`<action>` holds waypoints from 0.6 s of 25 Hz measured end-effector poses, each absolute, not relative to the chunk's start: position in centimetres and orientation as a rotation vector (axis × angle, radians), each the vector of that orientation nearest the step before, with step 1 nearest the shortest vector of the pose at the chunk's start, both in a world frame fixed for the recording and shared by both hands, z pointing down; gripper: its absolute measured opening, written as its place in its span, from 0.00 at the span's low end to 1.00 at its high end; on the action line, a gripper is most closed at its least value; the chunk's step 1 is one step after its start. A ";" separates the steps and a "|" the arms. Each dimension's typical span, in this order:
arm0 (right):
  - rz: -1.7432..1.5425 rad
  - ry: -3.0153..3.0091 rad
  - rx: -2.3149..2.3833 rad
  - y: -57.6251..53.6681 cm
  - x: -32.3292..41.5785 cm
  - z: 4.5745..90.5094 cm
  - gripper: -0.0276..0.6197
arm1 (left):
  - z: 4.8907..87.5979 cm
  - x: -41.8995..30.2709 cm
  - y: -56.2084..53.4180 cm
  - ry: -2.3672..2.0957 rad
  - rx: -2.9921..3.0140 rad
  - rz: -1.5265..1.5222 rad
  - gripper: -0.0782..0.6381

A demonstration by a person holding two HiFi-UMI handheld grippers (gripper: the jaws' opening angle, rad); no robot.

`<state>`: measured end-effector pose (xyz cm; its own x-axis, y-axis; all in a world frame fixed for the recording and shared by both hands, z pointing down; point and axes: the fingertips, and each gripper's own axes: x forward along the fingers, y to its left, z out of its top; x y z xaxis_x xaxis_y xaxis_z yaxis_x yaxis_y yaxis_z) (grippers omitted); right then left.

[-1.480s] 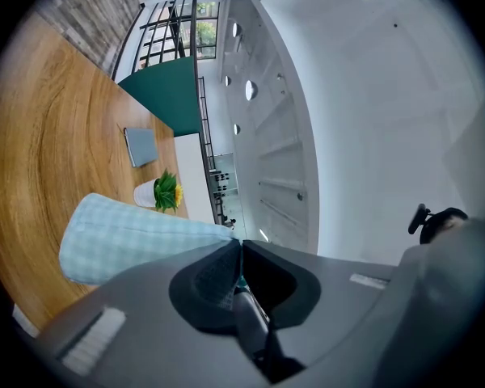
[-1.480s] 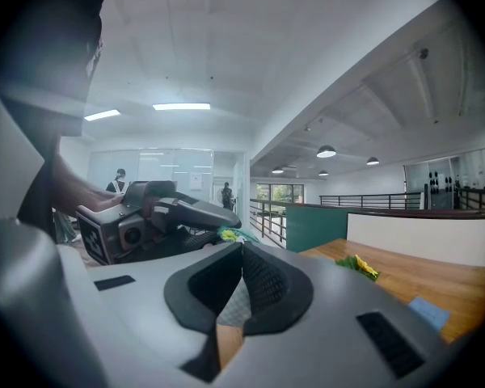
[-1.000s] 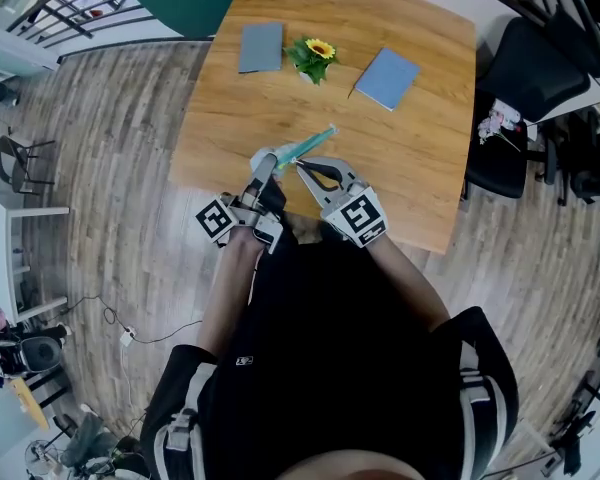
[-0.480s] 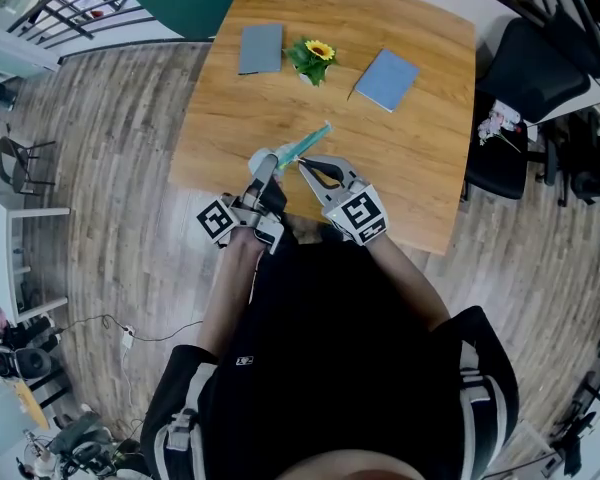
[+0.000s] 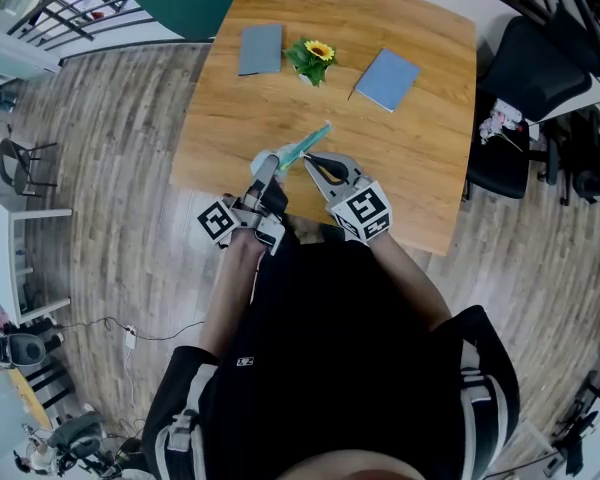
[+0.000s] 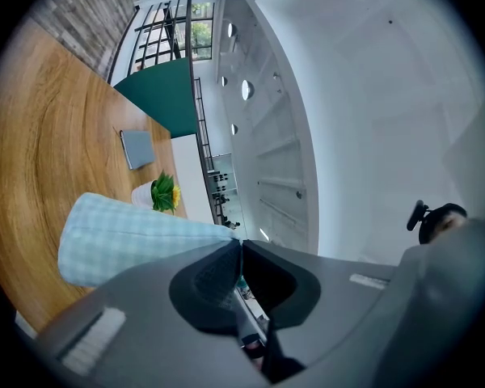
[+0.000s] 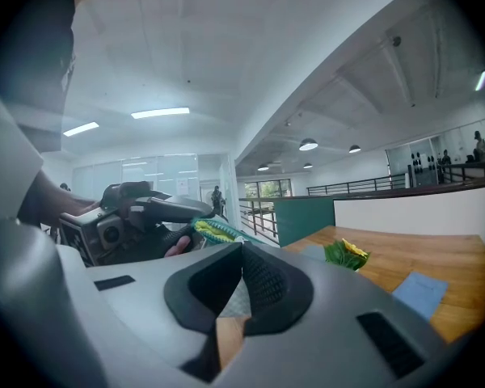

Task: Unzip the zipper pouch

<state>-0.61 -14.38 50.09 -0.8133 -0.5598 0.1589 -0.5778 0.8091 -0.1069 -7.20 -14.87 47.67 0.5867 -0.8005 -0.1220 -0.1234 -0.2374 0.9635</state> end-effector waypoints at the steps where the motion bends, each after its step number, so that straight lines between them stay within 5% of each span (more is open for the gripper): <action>1: 0.228 -2.872 0.911 -14.5 -0.5 50.1 0.05 | 47.6 -7.2 -14.9 -0.768 1.718 -0.766 0.12; 15: 0.341 -2.878 0.950 -15.8 0.6 50.5 0.05 | 47.4 -6.9 -15.2 -0.773 1.721 -0.755 0.12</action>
<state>0.59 -15.79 50.51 -0.8021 -0.5766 0.1554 -0.5970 0.7814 -0.1819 -6.92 -15.22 47.38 0.5912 -0.7984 -0.1143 -0.1329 -0.2361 0.9626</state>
